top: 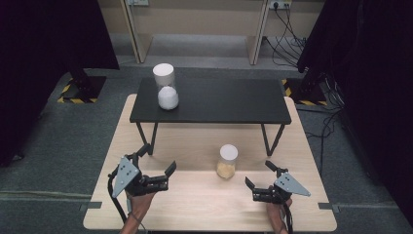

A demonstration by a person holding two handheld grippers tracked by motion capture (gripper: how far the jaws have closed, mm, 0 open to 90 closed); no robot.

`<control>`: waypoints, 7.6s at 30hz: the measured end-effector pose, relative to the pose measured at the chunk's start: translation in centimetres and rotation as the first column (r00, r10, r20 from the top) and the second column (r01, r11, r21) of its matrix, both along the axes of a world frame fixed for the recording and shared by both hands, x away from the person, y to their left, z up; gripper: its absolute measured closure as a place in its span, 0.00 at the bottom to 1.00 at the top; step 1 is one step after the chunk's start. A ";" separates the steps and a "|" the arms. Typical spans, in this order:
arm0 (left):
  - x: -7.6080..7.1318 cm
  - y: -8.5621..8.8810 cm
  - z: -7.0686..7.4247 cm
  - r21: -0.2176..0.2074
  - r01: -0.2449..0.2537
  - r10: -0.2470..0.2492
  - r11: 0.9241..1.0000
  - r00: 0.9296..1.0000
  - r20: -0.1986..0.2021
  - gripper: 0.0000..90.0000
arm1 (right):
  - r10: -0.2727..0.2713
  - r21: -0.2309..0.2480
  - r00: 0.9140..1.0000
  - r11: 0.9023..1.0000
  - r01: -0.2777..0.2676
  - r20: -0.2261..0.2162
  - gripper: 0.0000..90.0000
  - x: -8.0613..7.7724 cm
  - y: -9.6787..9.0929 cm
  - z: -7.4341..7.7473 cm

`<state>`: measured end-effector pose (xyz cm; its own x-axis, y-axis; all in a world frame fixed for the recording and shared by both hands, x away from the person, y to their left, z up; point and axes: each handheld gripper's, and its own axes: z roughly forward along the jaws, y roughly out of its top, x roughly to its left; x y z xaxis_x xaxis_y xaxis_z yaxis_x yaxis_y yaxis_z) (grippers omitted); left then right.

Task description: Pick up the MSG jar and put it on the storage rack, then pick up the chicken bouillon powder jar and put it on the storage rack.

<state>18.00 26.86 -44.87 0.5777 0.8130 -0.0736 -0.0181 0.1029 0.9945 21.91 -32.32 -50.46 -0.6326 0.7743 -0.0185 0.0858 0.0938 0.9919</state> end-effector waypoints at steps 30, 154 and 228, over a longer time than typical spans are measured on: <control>-0.4 0.5 -8.2 0.031 -0.011 0.014 0.999 0.995 -0.102 0.00 | 0.007 -0.024 1.000 1.000 -0.007 0.005 0.01 0.0 0.2 0.2; -0.7 0.5 -8.3 0.040 -0.002 0.005 0.999 0.996 -0.084 0.00 | 0.085 0.015 0.996 0.996 -0.085 0.003 0.01 0.3 2.2 0.9; -0.8 0.6 -8.4 0.038 -0.005 0.007 0.999 0.997 -0.074 0.00 | -0.067 -0.075 0.997 0.995 0.064 -0.038 0.31 3.5 11.0 2.1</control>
<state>17.21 27.42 -53.25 0.5668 0.8194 -0.0855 0.0552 0.0657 0.9963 25.39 -21.34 -48.36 -0.5818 0.8116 -0.0528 0.1339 0.1597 0.9781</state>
